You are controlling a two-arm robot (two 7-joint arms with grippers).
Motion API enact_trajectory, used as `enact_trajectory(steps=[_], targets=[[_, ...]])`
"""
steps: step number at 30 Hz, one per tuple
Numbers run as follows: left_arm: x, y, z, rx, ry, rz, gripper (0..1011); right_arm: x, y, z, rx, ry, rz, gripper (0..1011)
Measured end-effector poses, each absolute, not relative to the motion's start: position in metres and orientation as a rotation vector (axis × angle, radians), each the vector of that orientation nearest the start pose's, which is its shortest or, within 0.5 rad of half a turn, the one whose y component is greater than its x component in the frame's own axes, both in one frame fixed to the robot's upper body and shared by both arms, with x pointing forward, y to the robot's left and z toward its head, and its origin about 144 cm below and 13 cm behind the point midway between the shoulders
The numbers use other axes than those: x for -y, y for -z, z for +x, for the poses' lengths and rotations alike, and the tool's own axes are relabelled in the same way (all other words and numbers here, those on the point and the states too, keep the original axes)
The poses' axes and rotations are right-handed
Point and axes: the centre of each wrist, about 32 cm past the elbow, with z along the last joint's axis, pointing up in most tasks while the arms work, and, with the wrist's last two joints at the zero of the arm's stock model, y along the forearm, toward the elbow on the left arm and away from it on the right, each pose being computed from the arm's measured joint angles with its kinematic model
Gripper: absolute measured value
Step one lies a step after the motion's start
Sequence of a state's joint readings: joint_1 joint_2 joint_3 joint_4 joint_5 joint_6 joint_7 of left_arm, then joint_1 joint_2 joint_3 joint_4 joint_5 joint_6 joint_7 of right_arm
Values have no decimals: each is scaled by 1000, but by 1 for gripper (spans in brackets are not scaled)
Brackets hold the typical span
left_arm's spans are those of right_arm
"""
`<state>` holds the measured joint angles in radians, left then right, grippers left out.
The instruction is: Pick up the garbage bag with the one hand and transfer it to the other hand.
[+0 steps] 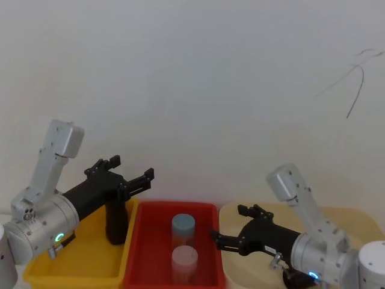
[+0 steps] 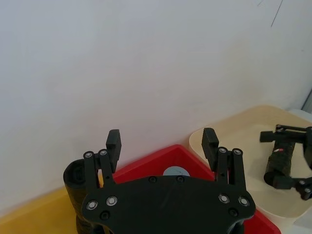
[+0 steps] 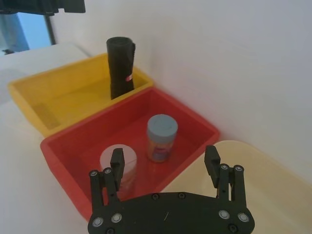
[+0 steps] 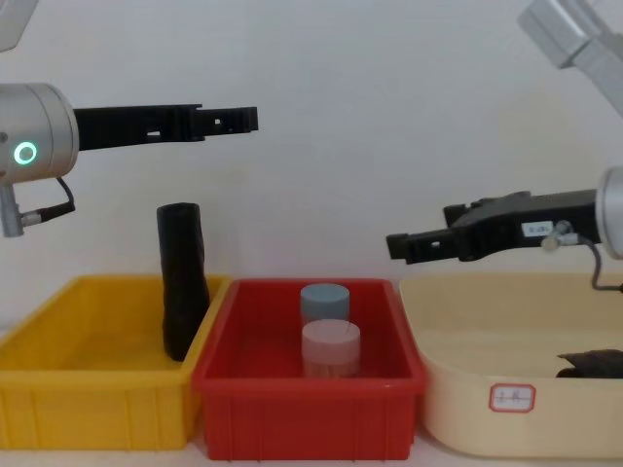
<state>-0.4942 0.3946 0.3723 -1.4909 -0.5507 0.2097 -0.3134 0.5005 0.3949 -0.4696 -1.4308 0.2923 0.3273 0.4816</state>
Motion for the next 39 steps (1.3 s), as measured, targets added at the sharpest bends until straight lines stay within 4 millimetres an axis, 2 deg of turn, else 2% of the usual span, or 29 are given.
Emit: enact_trajectory(steps=[14,39], targets=[[-242,-1280,563,18,-934,-49,1001,205,-1249,589,-76,676,-352,1001],[-242,-1280,563,18,-935,-49,1001,175,-1241,608,-149,584,-408,1002]])
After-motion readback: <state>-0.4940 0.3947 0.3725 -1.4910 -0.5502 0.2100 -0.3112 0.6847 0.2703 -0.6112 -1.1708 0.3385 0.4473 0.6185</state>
